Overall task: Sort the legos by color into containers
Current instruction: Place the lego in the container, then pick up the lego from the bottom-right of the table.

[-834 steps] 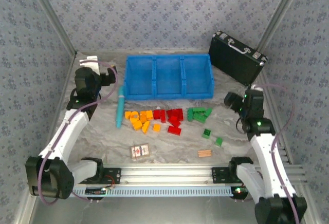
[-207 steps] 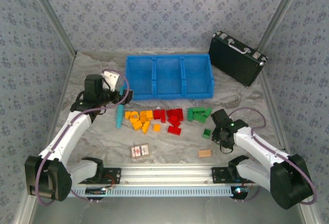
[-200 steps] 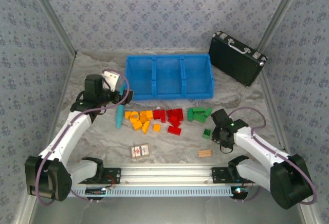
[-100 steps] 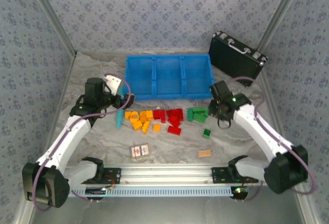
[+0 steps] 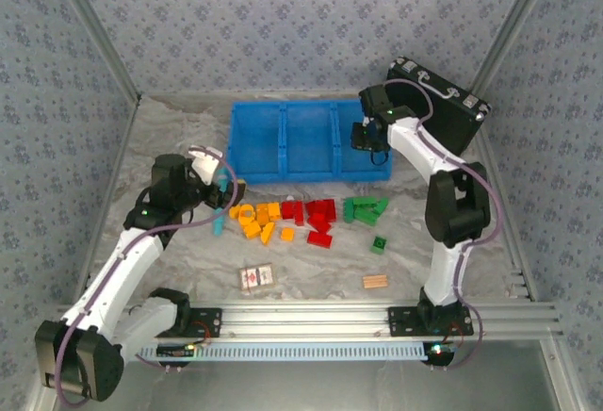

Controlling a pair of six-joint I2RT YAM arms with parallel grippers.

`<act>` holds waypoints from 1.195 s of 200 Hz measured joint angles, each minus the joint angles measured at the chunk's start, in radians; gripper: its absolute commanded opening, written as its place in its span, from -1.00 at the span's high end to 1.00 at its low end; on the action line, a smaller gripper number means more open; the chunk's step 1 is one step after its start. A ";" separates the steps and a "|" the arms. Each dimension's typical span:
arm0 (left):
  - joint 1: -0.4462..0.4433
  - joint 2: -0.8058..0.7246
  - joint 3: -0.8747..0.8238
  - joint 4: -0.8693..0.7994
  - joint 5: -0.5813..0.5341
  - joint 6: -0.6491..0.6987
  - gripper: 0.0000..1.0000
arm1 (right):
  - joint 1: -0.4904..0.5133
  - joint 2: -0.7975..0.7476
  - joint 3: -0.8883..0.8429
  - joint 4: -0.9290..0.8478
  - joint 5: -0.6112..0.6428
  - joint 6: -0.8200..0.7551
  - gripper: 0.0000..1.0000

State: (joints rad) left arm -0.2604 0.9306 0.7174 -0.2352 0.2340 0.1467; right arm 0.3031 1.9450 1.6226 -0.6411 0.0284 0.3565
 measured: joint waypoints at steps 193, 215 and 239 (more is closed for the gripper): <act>-0.063 -0.073 -0.121 0.044 -0.018 0.029 -1.00 | 0.174 -0.671 -0.663 -0.128 0.098 0.183 -0.57; -0.068 -0.080 -0.128 0.068 -0.014 0.029 -1.00 | 0.224 -0.742 -0.793 -0.138 0.089 0.272 -0.59; -0.071 -0.071 -0.128 0.082 -0.007 0.029 -1.00 | 0.259 -0.787 -0.860 -0.137 0.088 0.351 -0.60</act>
State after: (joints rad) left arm -0.3313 0.8593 0.5896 -0.1528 0.2268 0.1761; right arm 0.5621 1.1584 0.7628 -0.7784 0.1165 0.7078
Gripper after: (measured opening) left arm 0.998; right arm 0.799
